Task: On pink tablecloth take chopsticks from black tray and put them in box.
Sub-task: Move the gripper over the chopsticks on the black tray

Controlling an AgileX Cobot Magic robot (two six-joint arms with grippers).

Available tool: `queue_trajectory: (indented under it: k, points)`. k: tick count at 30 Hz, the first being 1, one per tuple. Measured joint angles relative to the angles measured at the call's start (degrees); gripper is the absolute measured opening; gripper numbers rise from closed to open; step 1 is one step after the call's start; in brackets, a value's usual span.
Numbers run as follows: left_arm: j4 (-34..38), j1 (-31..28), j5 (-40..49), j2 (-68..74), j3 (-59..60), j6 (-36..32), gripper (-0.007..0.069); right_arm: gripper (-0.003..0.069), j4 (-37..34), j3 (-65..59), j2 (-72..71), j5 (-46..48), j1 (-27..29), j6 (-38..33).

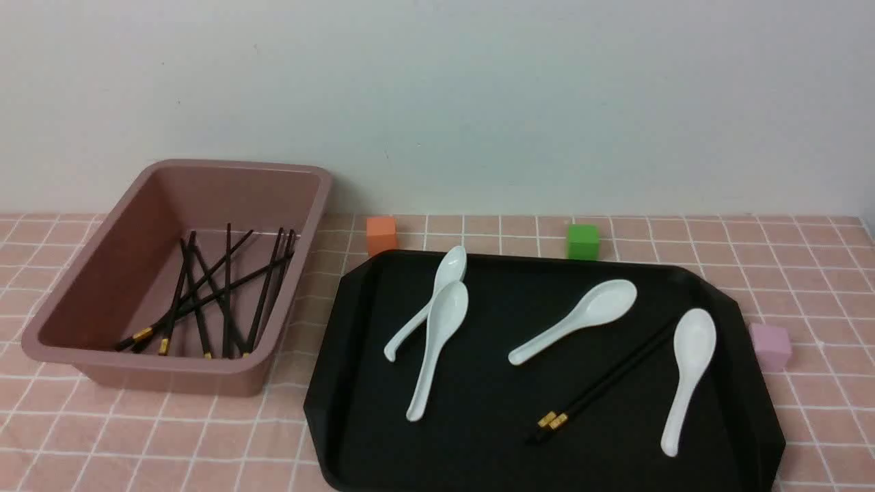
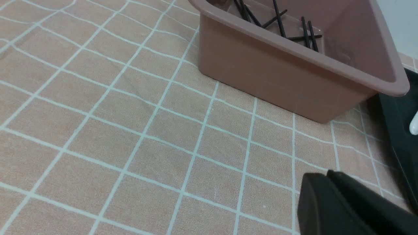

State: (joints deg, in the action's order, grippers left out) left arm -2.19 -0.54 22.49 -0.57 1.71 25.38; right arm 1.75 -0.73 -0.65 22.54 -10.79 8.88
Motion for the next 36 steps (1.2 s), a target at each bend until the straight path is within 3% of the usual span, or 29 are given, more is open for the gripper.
queue_trajectory:
  k: [28, 31, 36]
  points:
    - [0.0, 0.0, 0.0, 0.0, 0.0, 0.0, 0.0060, 0.0240, 0.3, 0.0, 0.0, -0.2, 0.0, 0.0]
    - [0.0, 0.0, 0.0, 0.0, 0.0, 0.0, 0.0064, 0.0240, -0.2, -0.4, 0.0, -2.5, 0.0, 1.7]
    - [0.0, 0.0, 0.0, 0.0, 0.0, 0.0, 0.0071, 0.0240, -8.0, -0.7, 0.0, -14.7, 0.0, 9.9]
